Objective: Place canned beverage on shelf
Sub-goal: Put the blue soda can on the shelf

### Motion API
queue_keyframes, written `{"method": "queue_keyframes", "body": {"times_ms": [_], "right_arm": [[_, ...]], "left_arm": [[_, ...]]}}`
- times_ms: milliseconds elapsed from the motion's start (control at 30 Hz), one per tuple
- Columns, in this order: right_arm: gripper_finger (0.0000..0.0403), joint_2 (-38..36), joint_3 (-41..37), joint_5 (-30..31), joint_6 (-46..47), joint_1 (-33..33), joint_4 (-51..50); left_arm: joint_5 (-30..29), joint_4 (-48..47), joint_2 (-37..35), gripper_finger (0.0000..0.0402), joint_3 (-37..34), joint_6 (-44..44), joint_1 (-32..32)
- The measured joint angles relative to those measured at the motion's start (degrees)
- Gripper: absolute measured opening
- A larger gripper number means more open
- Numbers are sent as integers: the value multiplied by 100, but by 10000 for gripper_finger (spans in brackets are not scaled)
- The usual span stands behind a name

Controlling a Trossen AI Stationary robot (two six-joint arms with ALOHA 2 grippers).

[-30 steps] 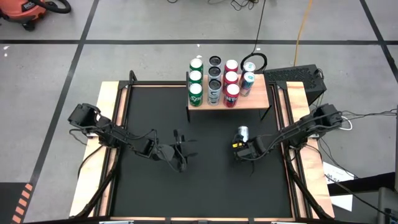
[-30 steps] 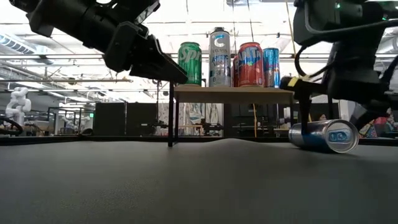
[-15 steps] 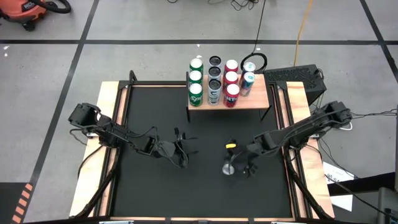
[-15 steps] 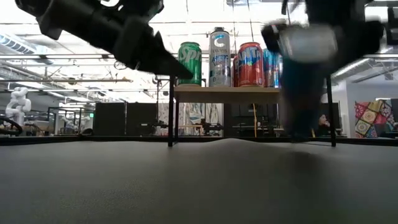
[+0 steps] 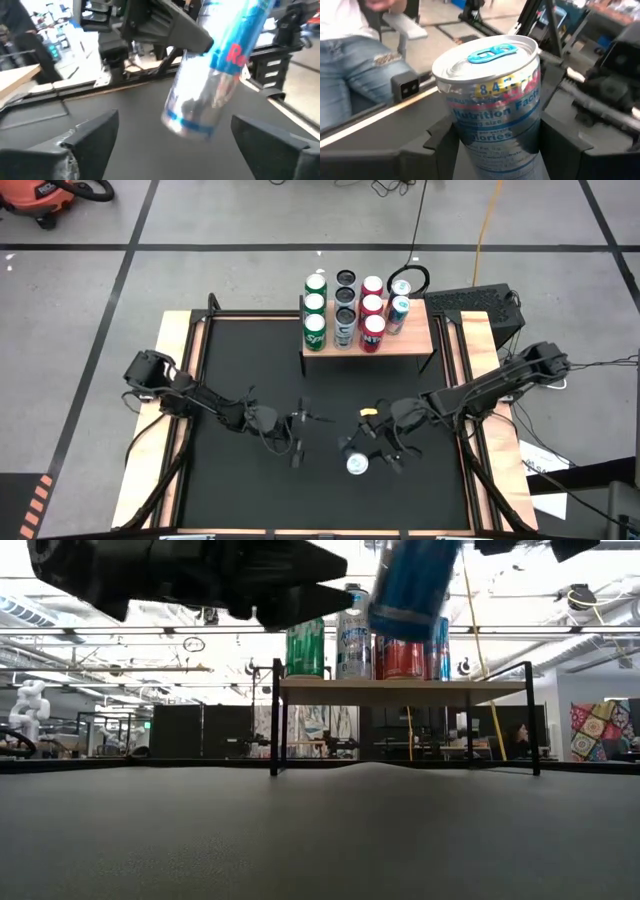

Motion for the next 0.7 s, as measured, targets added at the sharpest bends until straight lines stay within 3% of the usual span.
{"method": "queue_keyframes", "body": {"times_ms": [200, 467, 567, 700], "right_arm": [[211, 257, -1, -24, 0, -100, 685], [213, 297, -1, -27, 39, -140, 825], [213, 294, -1, -26, 39, -140, 842], [217, 294, -1, -21, 131, -140, 834]], "left_arm": [[731, 64, 506, 397, 478, 88, 107], [1030, -114, 819, 394, 875, 4, 214], [1211, -185, 821, 376, 928, -134, 263], [1274, -246, 821, 321, 940, -206, 321]]}}
